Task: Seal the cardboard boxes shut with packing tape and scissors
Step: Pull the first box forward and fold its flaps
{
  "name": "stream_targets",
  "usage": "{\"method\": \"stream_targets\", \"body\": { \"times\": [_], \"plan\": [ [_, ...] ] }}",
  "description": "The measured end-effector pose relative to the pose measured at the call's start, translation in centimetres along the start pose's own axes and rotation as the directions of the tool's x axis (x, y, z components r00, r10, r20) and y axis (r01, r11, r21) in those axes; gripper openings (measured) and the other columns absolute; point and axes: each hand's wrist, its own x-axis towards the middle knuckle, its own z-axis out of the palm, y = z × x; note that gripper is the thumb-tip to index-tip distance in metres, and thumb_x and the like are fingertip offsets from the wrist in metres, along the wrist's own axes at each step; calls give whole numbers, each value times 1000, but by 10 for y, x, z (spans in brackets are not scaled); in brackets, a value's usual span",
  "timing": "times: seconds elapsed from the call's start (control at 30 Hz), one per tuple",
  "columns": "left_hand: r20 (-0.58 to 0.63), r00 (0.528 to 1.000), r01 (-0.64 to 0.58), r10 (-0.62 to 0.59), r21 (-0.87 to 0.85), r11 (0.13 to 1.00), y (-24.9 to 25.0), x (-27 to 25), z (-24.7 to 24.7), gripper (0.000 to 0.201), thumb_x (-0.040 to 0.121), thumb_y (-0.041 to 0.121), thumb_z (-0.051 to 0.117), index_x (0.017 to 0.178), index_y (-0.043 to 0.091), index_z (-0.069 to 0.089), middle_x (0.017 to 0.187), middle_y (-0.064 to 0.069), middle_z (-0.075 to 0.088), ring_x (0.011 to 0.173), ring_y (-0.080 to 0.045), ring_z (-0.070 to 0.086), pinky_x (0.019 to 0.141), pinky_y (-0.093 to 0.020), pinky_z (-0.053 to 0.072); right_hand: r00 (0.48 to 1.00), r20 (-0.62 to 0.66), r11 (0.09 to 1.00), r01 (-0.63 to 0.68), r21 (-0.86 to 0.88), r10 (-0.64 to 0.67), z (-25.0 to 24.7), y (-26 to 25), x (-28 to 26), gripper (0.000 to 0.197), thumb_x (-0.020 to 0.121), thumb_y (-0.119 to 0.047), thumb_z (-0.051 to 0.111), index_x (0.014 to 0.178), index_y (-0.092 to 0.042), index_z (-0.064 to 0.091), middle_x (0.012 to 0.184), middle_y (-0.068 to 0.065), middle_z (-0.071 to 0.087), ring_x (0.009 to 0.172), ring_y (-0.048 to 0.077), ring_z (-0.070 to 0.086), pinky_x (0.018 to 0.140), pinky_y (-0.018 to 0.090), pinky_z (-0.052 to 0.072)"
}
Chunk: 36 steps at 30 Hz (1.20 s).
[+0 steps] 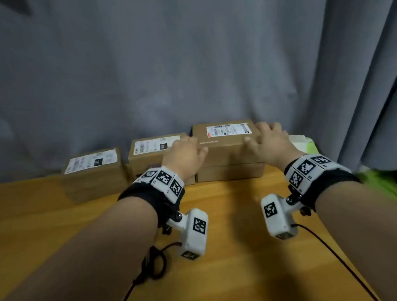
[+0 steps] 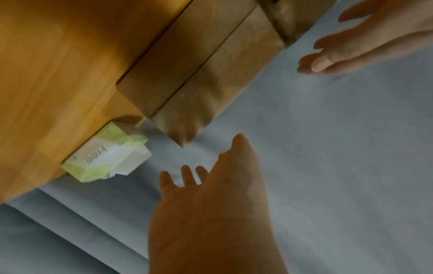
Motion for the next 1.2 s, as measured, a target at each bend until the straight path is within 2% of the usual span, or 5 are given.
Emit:
{"method": "stream_targets", "body": {
  "times": [0.17, 0.57, 0.77, 1.03, 1.2],
  "plan": [
    [119, 990, 60, -76, 131, 990, -3, 27, 35, 54, 99, 50, 16, 140, 23, 40, 140, -5, 46, 130, -28, 35, 105, -47, 25, 992, 112, 983, -83, 162, 66, 35, 22, 34, 57, 96, -57, 29, 147, -30, 31, 150, 18, 32, 139, 37, 27, 113, 48, 28],
    [8, 1000, 22, -25, 249, 968, 19, 19, 28, 44, 98, 48, 29, 124, 26, 57, 97, -2, 66, 112, -26, 48, 91, -40, 29, 966, 69, 843, -252, 475, 250, 23, 35, 14, 52, 94, -34, 57, 135, -7, 42, 129, 10, 55, 117, 28, 52, 95, 35, 42],
    [2, 999, 50, -50, -132, 990, 25, -47, 9, 45, 95, 44, 49, 128, 15, 56, 115, -3, 65, 105, -22, 60, 85, -31, 48, 947, 139, 822, -322, 470, 291, 1, 40, -45, 51, 88, -40, 61, 124, -5, 55, 122, 11, 60, 109, 30, 56, 93, 44, 49],
    [50, 951, 279, -304, -562, 779, -9, -152, -10, 43, 89, 42, 59, 114, 8, 67, 104, -6, 70, 98, -22, 65, 88, -41, 53, 921, 304, 835, -358, 417, 243, -7, 6, -140, 72, 88, -62, 50, 126, 0, 50, 113, 12, 54, 93, 32, 56, 73, 40, 54],
    [68, 914, 346, -400, -645, 681, -32, -200, -32, 36, 92, 31, 59, 118, 8, 64, 97, -5, 69, 84, -20, 65, 84, -38, 55, 902, 392, 813, -361, 457, 181, -4, -32, -183, 76, 89, -60, 50, 136, -1, 40, 135, 18, 48, 114, 38, 52, 87, 48, 51]
  ]
}}
